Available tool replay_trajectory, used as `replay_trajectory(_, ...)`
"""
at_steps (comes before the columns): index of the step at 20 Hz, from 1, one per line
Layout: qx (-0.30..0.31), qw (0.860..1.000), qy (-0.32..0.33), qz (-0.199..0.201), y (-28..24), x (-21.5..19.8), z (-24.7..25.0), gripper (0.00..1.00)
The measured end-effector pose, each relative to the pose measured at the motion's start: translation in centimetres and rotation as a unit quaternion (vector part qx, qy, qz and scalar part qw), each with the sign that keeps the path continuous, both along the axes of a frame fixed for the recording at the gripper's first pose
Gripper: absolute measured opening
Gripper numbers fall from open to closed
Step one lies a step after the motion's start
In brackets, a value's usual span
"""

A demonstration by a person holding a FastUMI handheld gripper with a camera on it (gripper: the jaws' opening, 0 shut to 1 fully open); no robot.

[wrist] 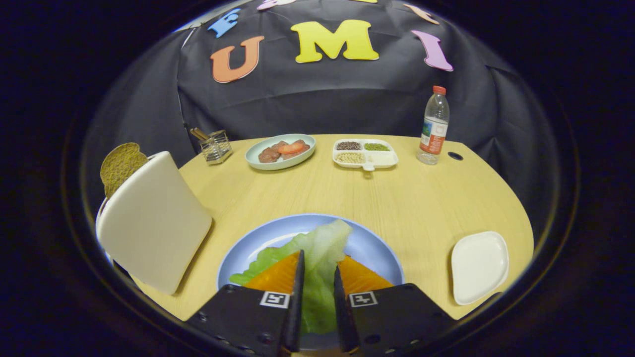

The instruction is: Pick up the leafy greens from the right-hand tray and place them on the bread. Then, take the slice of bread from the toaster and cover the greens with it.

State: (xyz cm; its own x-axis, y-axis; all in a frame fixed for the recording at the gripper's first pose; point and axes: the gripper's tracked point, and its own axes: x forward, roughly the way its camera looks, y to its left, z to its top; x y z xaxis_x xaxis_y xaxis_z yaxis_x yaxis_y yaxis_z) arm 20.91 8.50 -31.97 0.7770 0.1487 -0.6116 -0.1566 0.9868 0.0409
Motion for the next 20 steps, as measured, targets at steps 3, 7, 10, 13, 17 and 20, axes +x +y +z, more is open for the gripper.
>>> replay_trajectory(3,-0.006,1.000,-0.022,-0.011,-0.7,-0.7,1.6,0.73)
replay_trajectory(7,-0.031,0.998,-0.048,-0.027,-0.9,-2.5,4.3,0.96)
replay_trajectory(10,-0.040,0.996,-0.073,-0.026,0.4,-4.1,7.4,0.96)
replay_trajectory(13,-0.031,0.994,-0.102,-0.020,2.8,-5.6,10.9,0.96)
replay_trajectory(17,-0.022,0.992,-0.125,-0.016,6.4,-7.3,15.1,0.96)
replay_trajectory(20,-0.018,0.989,-0.144,0.002,9.8,-8.0,17.9,0.96)
